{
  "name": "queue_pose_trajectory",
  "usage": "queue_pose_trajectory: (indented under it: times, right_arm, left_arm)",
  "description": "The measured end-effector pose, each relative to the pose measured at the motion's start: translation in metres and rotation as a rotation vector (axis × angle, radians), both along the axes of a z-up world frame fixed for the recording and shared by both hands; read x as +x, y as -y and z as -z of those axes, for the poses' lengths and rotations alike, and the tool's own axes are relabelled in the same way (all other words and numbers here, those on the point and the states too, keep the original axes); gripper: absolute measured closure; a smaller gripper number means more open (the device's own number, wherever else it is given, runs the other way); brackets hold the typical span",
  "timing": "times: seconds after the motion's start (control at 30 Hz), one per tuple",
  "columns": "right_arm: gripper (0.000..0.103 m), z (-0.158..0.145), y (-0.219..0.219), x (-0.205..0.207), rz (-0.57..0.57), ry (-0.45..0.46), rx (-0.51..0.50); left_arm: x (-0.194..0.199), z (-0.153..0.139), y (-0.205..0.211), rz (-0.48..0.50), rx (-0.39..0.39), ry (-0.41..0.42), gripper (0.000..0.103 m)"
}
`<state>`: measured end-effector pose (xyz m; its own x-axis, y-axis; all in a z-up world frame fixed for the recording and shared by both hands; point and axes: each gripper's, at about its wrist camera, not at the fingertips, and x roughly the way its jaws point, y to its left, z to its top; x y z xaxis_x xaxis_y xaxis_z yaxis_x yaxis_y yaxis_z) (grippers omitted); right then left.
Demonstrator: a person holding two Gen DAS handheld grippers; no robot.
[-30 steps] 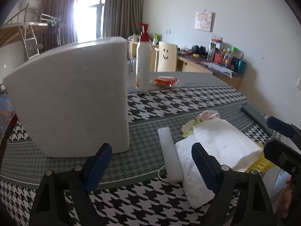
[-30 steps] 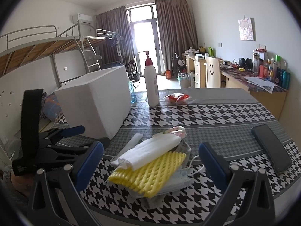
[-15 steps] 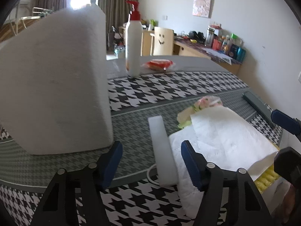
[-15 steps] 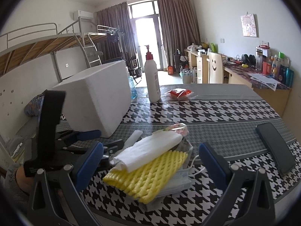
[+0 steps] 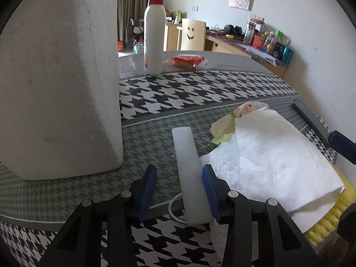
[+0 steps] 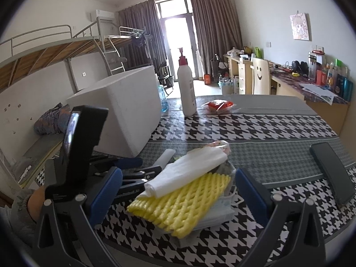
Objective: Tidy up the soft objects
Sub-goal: 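Close the left tool on the white foam strip while the right tool approaches the tissue, then grasp the white tissue paper with the right tool and lift it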
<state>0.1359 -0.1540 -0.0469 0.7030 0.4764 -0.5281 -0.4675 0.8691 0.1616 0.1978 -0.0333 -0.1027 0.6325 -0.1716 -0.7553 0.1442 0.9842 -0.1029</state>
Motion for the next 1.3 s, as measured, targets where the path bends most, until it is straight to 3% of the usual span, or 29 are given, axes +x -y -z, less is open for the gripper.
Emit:
queue_pose_trajectory:
  times: [0.13,0.27,0.4,0.53,0.67,0.83,0.93,1.0,1.17,1.3]
  right_arm:
    - [0.001,0.001,-0.004,0.002,-0.005,-0.018,-0.007]
    - [0.001,0.0,-0.009,-0.001,-0.021,-0.022,-0.019]
    - [0.001,-0.003,-0.011,-0.004,-0.028,-0.018,-0.03]
    - [0.008,-0.004,-0.016,-0.002,-0.029,-0.031,-0.048]
    - [0.02,-0.002,-0.016,0.003,-0.021,-0.057,-0.049]
    - [0.027,0.003,-0.018,0.007,-0.004,-0.083,-0.065]
    - [0.04,0.006,-0.017,0.012,0.009,-0.114,-0.065]
    - [0.042,0.007,-0.017,0.014,0.014,-0.126,-0.07]
    - [0.065,0.007,-0.024,0.011,0.006,-0.119,-0.092]
    - [0.077,0.005,-0.026,0.009,0.007,-0.106,-0.101]
  left_arm:
    - [0.0,0.001,0.001,0.013,-0.004,-0.003,0.066]
    - [0.0,0.001,0.003,0.041,-0.019,-0.007,0.079]
    - [-0.001,0.0,0.001,0.049,-0.044,-0.008,0.083]
    - [-0.002,-0.001,-0.003,0.058,-0.08,-0.006,0.086]
    - [-0.006,-0.003,-0.007,0.056,-0.098,0.008,0.087]
    - [-0.013,-0.007,-0.013,0.055,-0.119,0.037,0.087]
    - [-0.016,-0.009,-0.015,0.06,-0.124,0.05,0.087]
    - [-0.018,-0.009,-0.015,0.061,-0.125,0.055,0.087]
    - [-0.022,-0.01,-0.018,0.063,-0.132,0.063,0.087]
    - [-0.024,-0.011,-0.019,0.07,-0.138,0.067,0.087]
